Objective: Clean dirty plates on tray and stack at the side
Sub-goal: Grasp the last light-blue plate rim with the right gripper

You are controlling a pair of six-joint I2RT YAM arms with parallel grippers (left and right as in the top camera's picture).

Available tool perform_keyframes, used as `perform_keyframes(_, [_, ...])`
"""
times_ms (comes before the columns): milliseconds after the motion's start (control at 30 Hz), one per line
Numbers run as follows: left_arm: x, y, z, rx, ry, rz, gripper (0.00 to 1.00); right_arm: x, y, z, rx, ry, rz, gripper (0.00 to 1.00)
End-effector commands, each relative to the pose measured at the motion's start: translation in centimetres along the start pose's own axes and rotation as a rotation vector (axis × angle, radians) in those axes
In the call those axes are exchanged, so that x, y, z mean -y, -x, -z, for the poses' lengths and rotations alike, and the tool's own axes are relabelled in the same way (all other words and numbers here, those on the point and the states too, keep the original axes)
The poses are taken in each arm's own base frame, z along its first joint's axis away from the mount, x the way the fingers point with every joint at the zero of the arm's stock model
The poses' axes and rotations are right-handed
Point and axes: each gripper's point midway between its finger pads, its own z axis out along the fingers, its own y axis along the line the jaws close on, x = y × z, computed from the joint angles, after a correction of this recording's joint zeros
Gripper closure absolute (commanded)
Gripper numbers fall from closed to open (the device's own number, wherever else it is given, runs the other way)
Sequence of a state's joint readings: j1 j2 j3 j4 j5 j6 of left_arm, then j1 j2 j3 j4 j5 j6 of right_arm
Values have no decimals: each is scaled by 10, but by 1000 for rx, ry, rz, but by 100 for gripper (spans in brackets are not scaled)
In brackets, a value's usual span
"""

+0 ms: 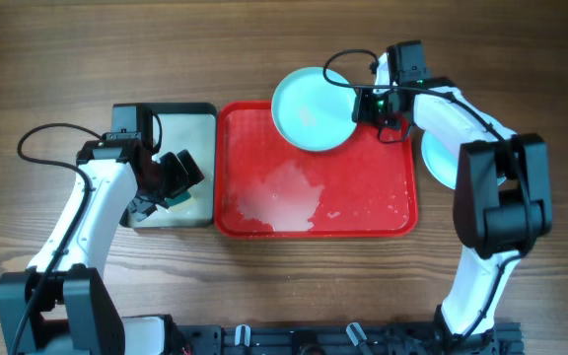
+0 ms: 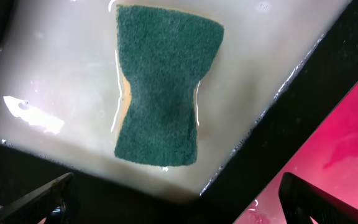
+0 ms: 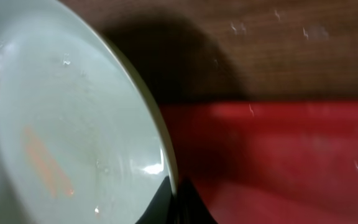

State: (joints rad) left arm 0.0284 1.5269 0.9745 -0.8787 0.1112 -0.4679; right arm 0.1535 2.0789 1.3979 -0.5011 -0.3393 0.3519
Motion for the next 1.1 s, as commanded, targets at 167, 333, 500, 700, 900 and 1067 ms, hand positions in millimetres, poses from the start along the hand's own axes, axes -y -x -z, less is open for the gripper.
perform_keyframes(167, [-2, -9, 4, -34, -5, -8, 0, -2, -84, 106, -189, -166, -157, 96])
perform_keyframes(333, [-15, 1, 4, 17, 72, 0, 0, -25, -151, 35, -261, 7, -214, 95])
perform_keyframes(500, [-32, 12, -1, 82, 170, -4, 4, -26, -135, 51, -112, -84, -183, 74])
perform_keyframes(700, [-37, 12, -43, 177, 111, 49, 55, -61, -110, 138, 118, 17, 151, 59])
perform_keyframes(900, [-48, -3, -57, 149, 127, 118, 96, -45, -125, 126, 36, -47, 142, 59])
perform_keyframes(1067, [-24, 20, -8, 139, 117, 34, 96, -33, -129, 98, -37, -84, 159, 59])
